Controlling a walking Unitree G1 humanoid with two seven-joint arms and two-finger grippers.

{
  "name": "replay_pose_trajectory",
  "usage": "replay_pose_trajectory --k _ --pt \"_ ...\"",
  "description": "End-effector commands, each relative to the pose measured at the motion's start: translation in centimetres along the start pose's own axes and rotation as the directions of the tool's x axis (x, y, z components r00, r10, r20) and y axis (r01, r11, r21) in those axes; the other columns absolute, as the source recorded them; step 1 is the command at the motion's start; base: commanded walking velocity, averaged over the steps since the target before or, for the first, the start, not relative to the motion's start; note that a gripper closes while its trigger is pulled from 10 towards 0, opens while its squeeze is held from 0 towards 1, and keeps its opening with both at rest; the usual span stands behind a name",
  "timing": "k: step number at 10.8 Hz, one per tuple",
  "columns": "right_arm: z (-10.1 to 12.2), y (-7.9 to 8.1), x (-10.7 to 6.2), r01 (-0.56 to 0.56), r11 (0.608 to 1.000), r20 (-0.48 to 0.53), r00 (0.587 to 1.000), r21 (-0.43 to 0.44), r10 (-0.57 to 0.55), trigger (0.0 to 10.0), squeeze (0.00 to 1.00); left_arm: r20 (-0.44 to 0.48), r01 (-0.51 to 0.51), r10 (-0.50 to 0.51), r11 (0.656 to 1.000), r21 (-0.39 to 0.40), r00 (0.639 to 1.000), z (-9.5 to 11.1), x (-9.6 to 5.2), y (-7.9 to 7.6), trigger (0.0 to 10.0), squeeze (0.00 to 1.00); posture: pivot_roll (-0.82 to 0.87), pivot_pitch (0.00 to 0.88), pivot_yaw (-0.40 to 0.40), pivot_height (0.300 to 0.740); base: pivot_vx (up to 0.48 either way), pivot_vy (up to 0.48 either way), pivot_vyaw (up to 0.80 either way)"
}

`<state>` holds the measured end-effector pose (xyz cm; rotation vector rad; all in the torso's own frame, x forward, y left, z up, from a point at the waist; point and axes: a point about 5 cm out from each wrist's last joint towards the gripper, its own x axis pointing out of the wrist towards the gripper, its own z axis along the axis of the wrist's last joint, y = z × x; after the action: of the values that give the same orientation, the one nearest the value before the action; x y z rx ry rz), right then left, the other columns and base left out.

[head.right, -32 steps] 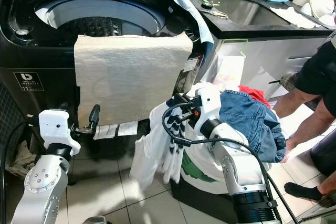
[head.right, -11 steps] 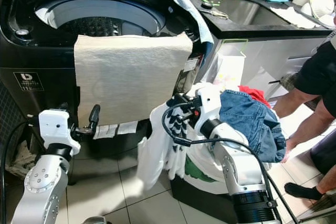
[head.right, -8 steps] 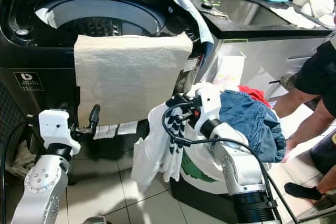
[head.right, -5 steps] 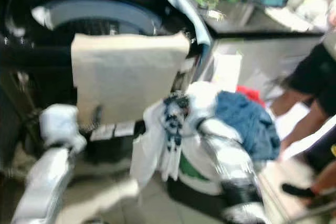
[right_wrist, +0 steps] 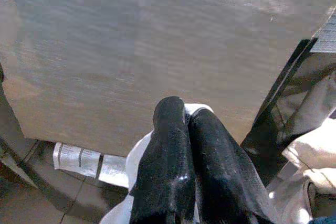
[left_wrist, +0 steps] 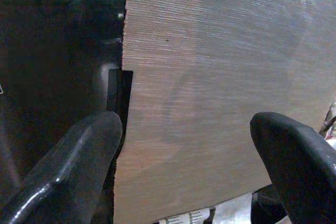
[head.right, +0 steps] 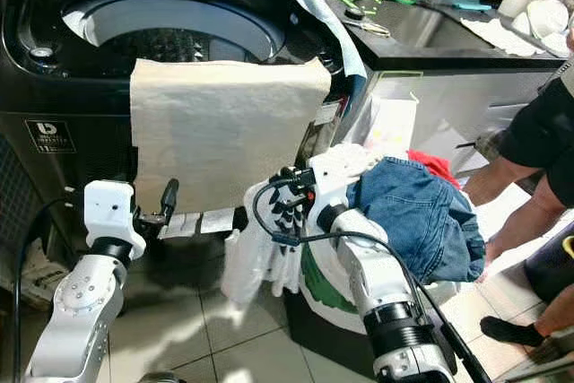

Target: Clothes washing

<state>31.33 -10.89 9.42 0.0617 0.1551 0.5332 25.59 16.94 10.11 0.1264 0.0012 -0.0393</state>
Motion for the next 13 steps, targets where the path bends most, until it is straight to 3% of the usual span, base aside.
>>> replay_pose_trajectory --k 1,2,4,5,7,10,12,13 --pt "1.0 -1.4 -0.3 0.048 0.998 0.047 0.998 -0.027 -0.047 10.0 0.0 0.002 0.013 -0.013 1.0 -0.004 1.0 0.0 -0.1 -0.4 10.0 0.0 0.23 0.0 -0.159 0.74 0.0 0.0 0.0" --pt "0.8 -1.7 -1.1 0.039 0.999 0.045 0.998 -0.038 -0.037 10.0 0.0 0.016 0.012 -0.012 1.0 0.005 1.0 0.0 -1.2 0.4 10.0 0.0 0.23 0.0 -0.158 0.74 0.0 0.0 0.0" --pt "0.0 -3.7 -4.2 0.084 0.995 0.039 0.996 -0.056 -0.082 10.0 0.0 -0.012 -0.065 0.065 0.998 0.011 0.998 -1.2 -4.9 3.5 10.0 0.0 0.22 0.0 -0.158 0.74 0.0 0.0 0.0" --pt "0.4 -4.1 -6.3 0.098 0.991 0.046 0.994 -0.086 -0.094 10.0 0.0 0.074 -0.035 0.033 0.999 0.024 0.997 1.3 -6.1 2.6 10.0 0.0 0.22 0.0 -0.166 0.74 0.0 0.0 0.0" --pt "3.1 -3.3 -6.6 0.055 0.99 0.118 0.992 -0.128 -0.04 10.0 0.0 0.139 0.007 -0.003 1.0 -0.024 0.99 3.7 -5.2 1.0 10.0 0.0 0.21 0.0 -0.159 0.74 0.0 0.0 0.0" --pt "3.5 -3.6 -6.0 0.111 0.987 0.133 0.987 -0.12 -0.095 10.0 0.0 0.084 0.044 -0.045 0.999 0.01 0.995 2.6 -4.5 0.3 10.0 0.0 0.2 0.0 -0.14 0.74 0.0 0.0 0.0" --pt "6.7 -3.9 -4.9 0.149 0.979 0.218 0.969 -0.137 -0.117 10.0 0.0 0.076 0.036 -0.039 0.999 0.04 0.996 2.6 -4.1 0.1 10.0 0.0 0.2 0.0 -0.139 0.74 0.0 0.0 0.0" --pt "10.3 -5.2 -4.5 0.192 0.973 0.31 0.94 -0.131 -0.144 10.0 0.0 0.079 0.038 -0.04 0.999 0.034 0.996 2.6 -3.8 0.1 10.0 0.0 0.2 0.0 -0.134 0.74 0.0 0.0 0.0"
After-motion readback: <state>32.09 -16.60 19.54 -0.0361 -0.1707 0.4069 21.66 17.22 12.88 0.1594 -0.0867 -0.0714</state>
